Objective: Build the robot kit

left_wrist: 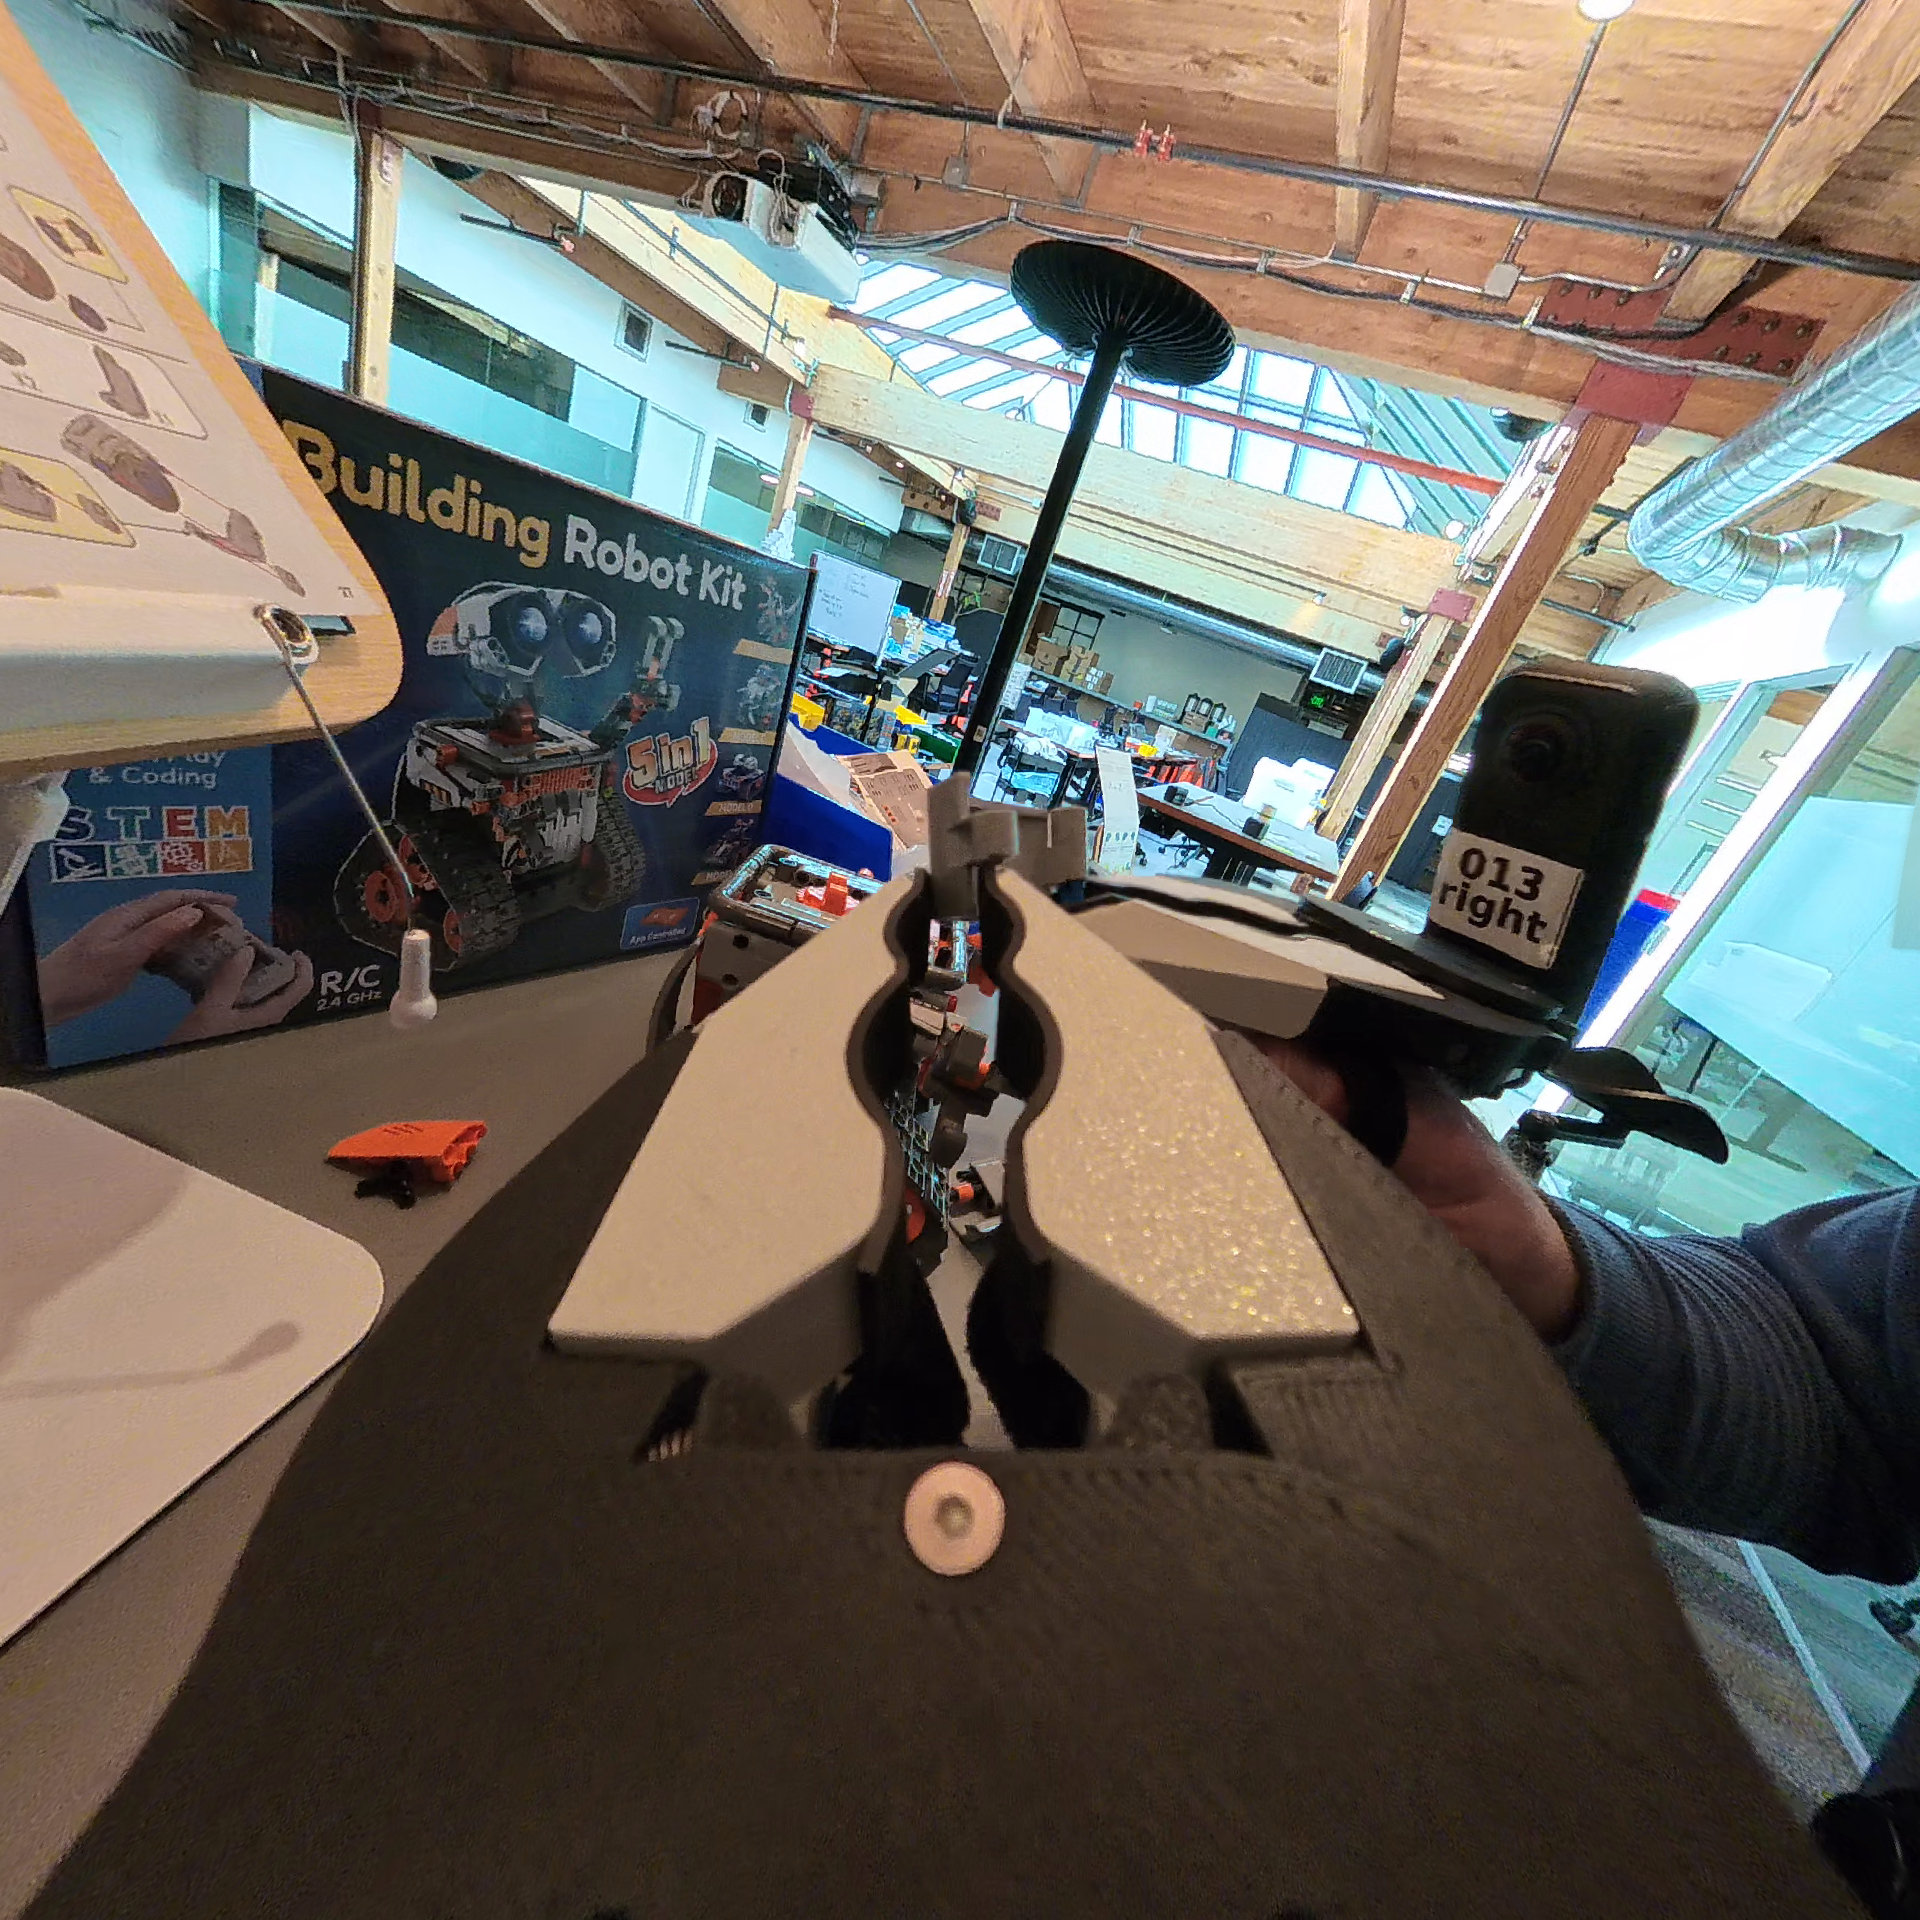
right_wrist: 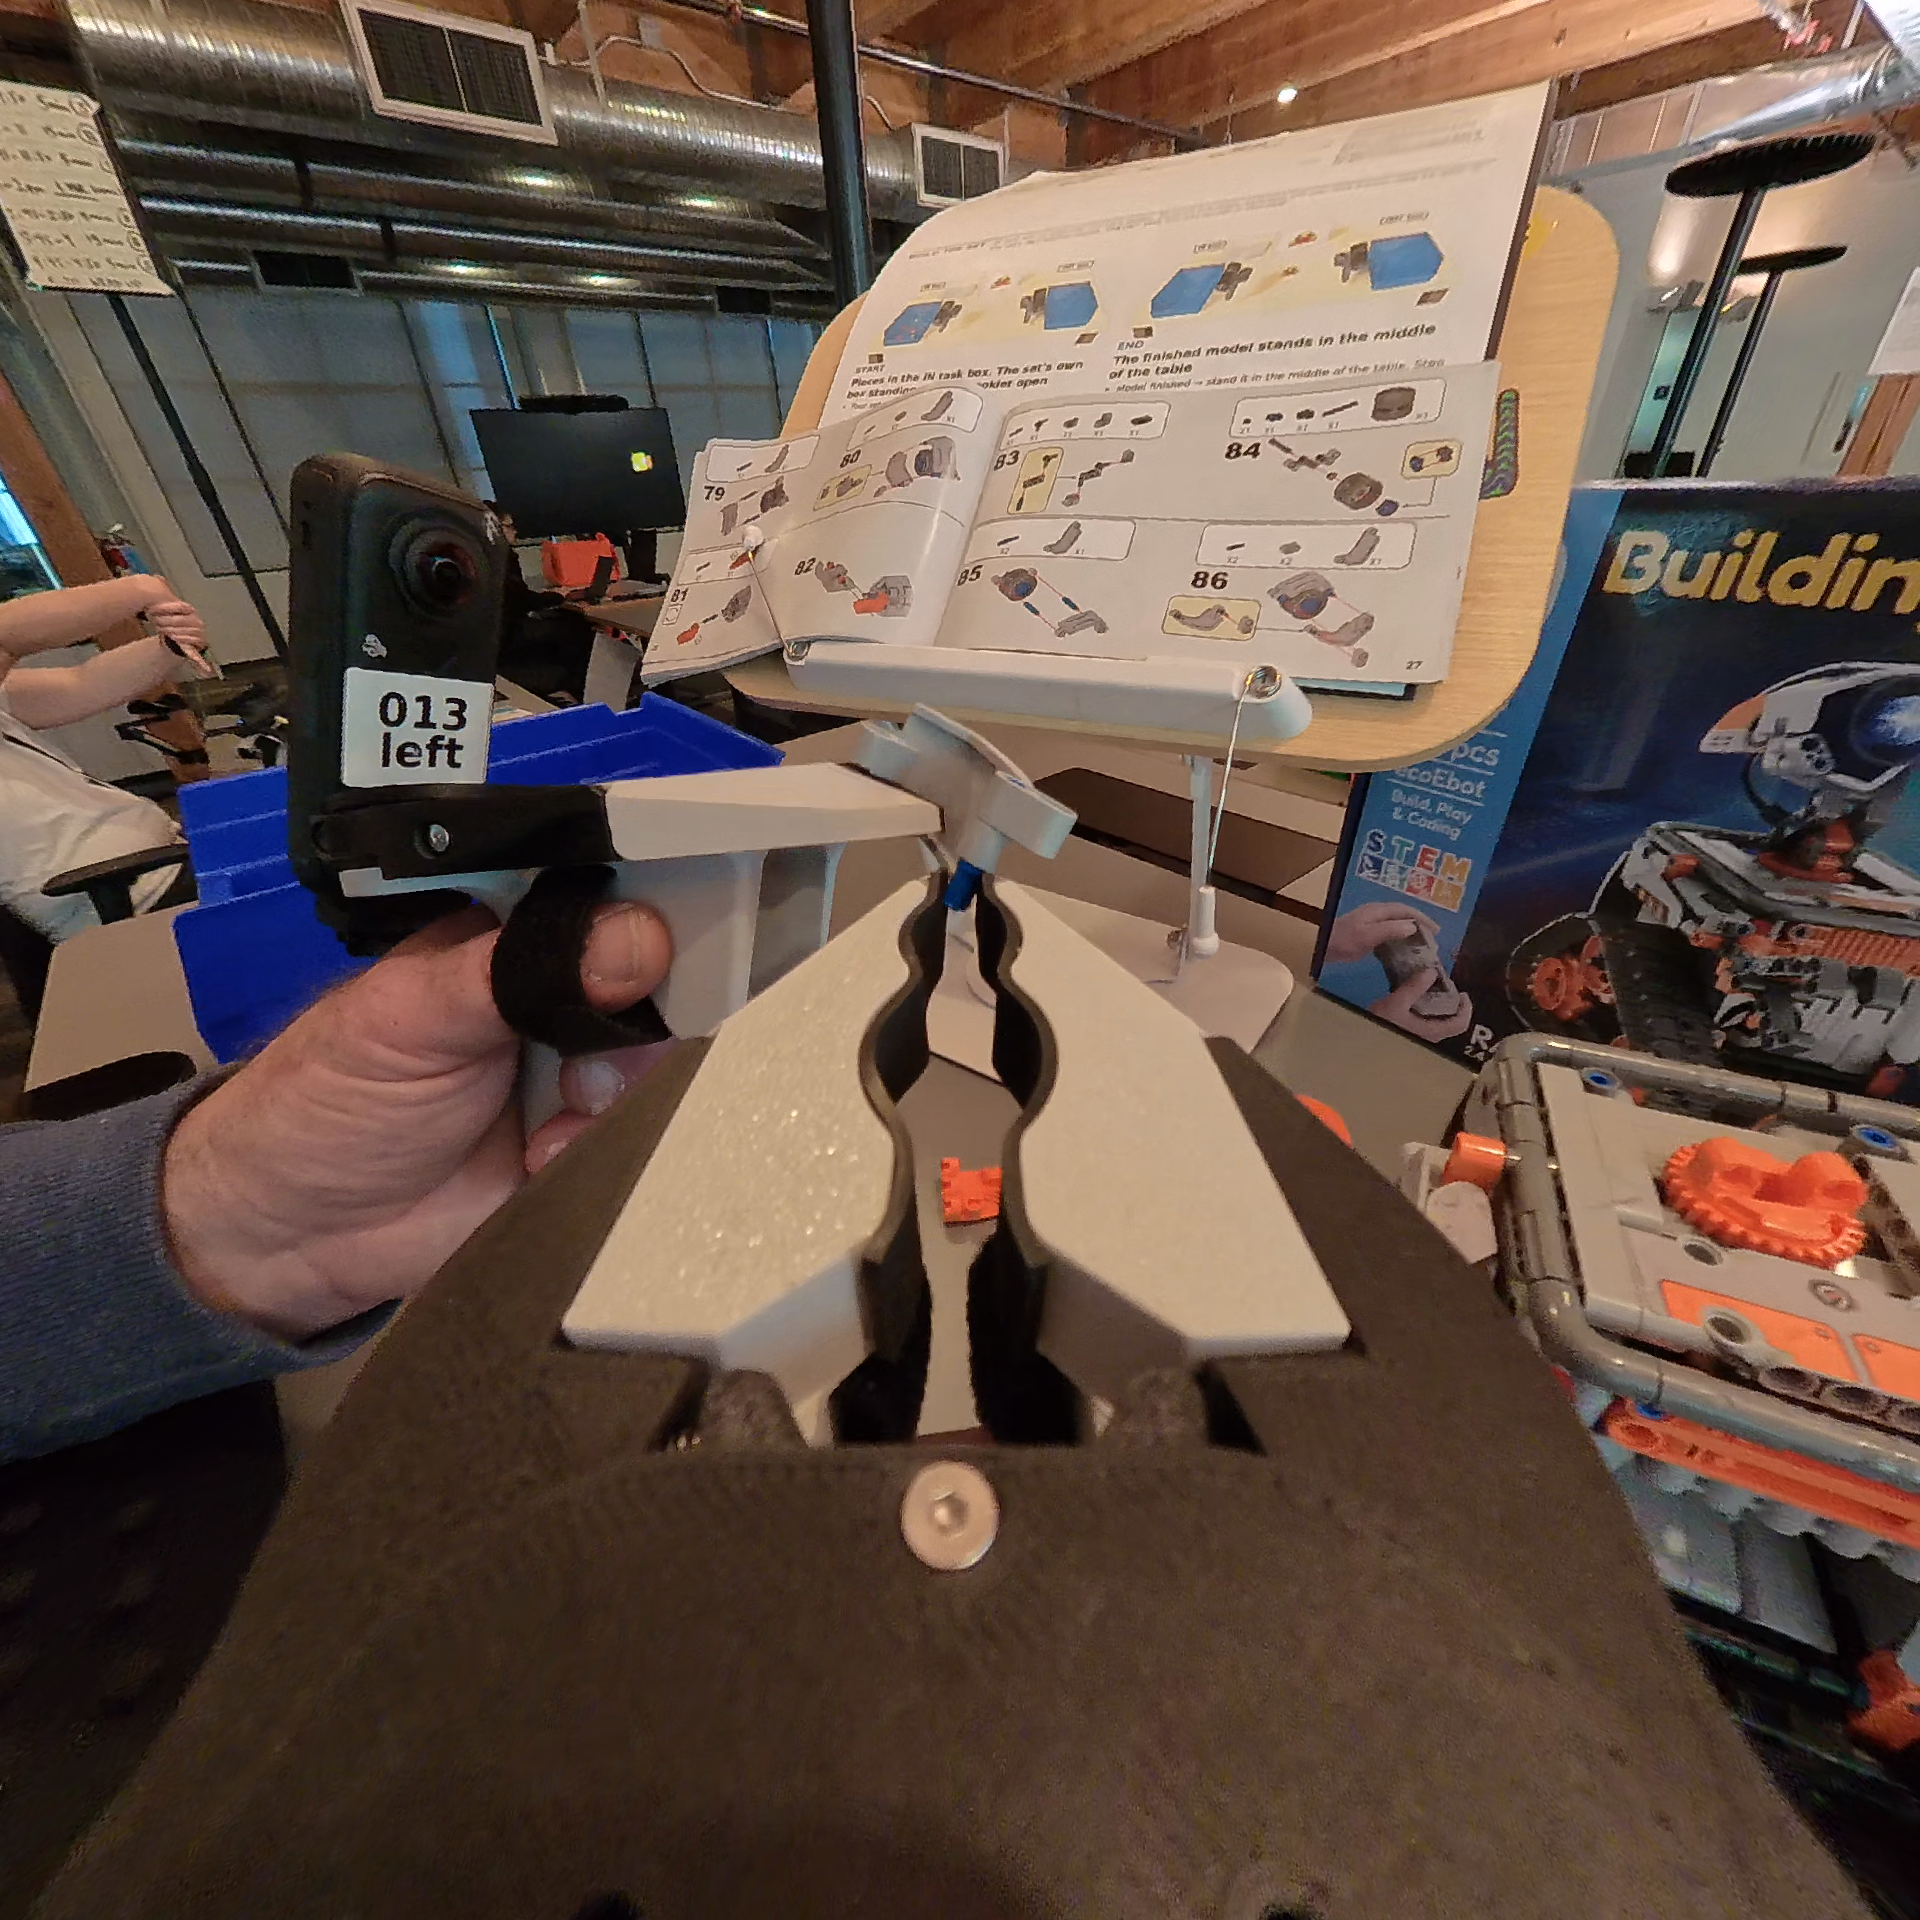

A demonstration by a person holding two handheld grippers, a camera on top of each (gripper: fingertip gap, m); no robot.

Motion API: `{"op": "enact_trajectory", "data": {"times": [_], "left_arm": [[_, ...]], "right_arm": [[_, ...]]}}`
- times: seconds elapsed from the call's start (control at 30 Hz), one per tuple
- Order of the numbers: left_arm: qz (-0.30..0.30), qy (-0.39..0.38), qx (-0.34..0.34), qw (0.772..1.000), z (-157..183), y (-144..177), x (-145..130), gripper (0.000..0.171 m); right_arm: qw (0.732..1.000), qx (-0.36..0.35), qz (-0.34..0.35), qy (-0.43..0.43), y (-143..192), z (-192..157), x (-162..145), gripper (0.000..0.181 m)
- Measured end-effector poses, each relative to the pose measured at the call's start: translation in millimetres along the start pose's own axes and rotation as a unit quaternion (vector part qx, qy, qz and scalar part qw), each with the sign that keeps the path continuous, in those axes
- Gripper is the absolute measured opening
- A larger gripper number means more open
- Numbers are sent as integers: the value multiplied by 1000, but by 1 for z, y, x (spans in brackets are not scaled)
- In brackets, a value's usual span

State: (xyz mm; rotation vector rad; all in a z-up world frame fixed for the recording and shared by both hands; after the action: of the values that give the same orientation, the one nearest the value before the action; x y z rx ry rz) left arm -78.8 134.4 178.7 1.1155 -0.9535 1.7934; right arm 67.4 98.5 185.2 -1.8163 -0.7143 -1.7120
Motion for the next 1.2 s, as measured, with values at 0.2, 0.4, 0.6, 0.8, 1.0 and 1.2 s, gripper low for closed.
{"op": "enact_trajectory", "data": {"times": [0.2,0.4,0.6,0.8,1.0,1.2], "left_arm": [[5,-8,4,1000,-1,2,1,5],[-4,-29,15,999,-2,5,3,3],[-1,-36,20,999,-5,11,11,3],[-19,-45,18,999,-4,11,10,3],[-28,-54,15,998,-1,9,9,3],[-31,-60,21,998,0,8,8,3]], "right_arm": [[1000,8,-7,-11,-2,-2,-2,3],[999,26,-12,-27,-4,-3,-4,4],[999,37,-7,-28,-2,-1,-4,20],[997,54,19,-55,0,4,2,30],[996,61,20,-57,1,4,1,16],[997,56,16,-54,2,5,1,15]]}}
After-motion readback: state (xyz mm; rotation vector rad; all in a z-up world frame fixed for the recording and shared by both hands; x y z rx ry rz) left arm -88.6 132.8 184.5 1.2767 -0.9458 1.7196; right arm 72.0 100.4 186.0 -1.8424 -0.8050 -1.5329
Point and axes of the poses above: each gripper's, where its closed fingertips meet, y back along the fingers, x out of its top, z = x × y across the jaws, the point moved 9 cm from there along y, back along the fingers
